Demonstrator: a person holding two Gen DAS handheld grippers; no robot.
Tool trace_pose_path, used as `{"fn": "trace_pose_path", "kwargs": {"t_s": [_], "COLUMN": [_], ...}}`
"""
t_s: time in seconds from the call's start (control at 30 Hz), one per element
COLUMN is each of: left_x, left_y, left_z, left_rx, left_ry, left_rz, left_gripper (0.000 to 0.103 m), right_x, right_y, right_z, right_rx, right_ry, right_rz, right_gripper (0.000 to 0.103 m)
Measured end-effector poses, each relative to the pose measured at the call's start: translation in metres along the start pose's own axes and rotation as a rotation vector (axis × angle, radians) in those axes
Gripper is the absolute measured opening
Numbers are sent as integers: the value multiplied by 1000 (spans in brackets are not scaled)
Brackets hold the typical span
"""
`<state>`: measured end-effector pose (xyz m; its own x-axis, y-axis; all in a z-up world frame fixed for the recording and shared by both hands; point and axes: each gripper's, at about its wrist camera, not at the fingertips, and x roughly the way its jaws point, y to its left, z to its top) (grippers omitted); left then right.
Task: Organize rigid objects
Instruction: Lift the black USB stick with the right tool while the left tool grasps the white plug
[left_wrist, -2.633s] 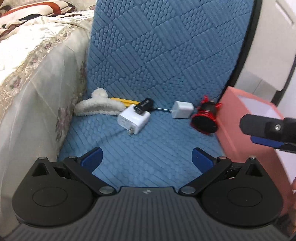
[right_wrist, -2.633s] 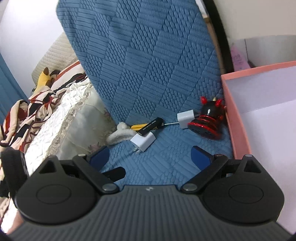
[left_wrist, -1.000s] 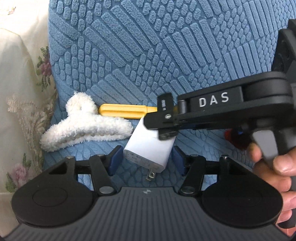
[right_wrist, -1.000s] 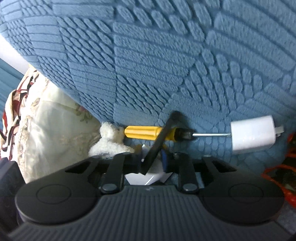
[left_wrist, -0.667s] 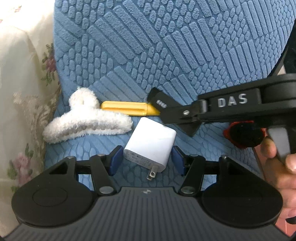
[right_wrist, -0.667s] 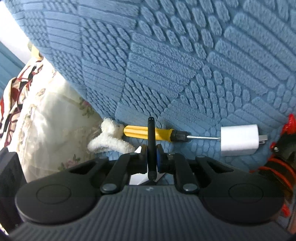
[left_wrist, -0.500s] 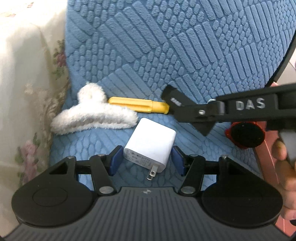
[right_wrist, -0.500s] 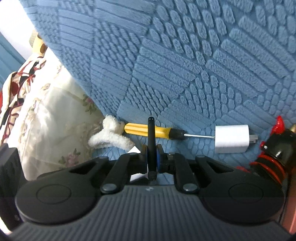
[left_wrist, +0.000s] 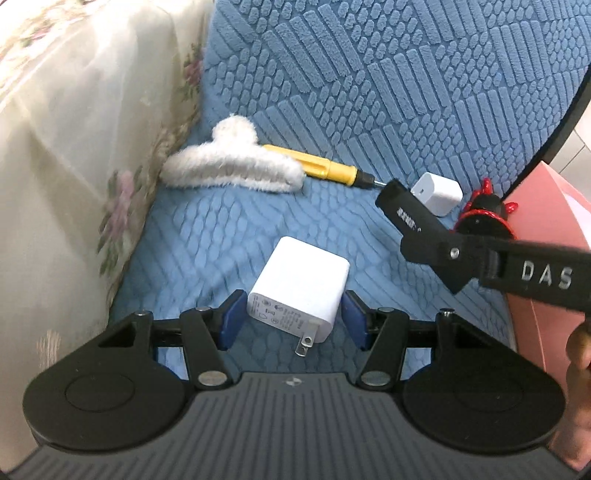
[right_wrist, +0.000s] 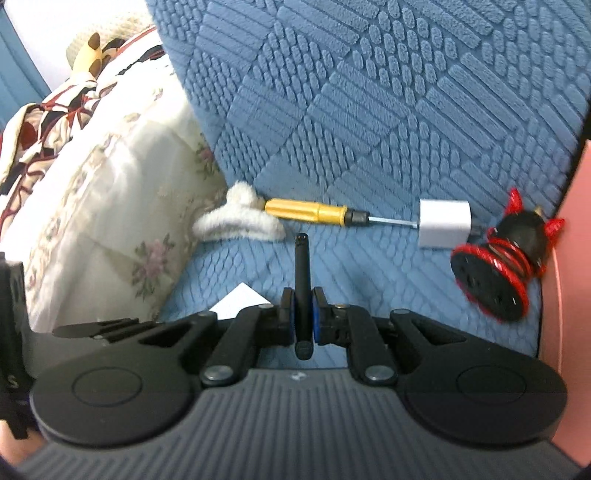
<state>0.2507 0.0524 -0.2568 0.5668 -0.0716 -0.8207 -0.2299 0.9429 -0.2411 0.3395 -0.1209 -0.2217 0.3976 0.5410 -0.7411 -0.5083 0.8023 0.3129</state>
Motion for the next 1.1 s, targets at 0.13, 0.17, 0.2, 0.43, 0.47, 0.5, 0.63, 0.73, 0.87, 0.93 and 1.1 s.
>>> {"fn": "trace_pose_path", "kwargs": {"t_s": [0.13, 0.17, 0.2, 0.43, 0.47, 0.5, 0.63, 0.73, 0.87, 0.93, 1.1], "left_x": [-1, -5, -9, -23, -24, -26, -34, -34, -32, -32, -31], "left_y": [-3, -5, -8, -20, -23, -24, -29, -31, -33, -32, -23], "left_z": [-3, -6, -9, -22, -24, -27, -36, -43, -44, -44, -39], "left_rx": [-11, -13, -10, 1, 6, 7, -6, -10, 3, 1, -80], "left_ry": [5, 3, 0, -1, -1, 0, 11, 29, 42, 47, 53], "left_rz": [-8, -5, -4, -26, -24, -24, -39, -41, -37, -39, -82], "left_gripper": [61, 61, 60, 59, 59, 59, 58, 58, 58, 58, 63], "right_x": [-16, -21, -25, -56, -59, -61, -61, -57, -51, -48, -43], "right_y": [1, 0, -1, -5, -4, -2, 3, 6, 4, 2, -7], "right_z": [-22, -27, -33, -67, -71, -75, -93, -105, -111, -112, -112], "right_rx": [-27, -20, -16, -14, -17, -19, -26, -34, -34, -27, 32], "right_ry": [-6, -4, -1, 8, 10, 13, 48, 76, 103, 110, 122], "right_rz": [-47, -49, -52, -84, -91, -98, -119, -143, -159, -163, -147], "right_gripper": [12, 12, 12, 12, 12, 12, 12, 13, 13, 13, 14]}}
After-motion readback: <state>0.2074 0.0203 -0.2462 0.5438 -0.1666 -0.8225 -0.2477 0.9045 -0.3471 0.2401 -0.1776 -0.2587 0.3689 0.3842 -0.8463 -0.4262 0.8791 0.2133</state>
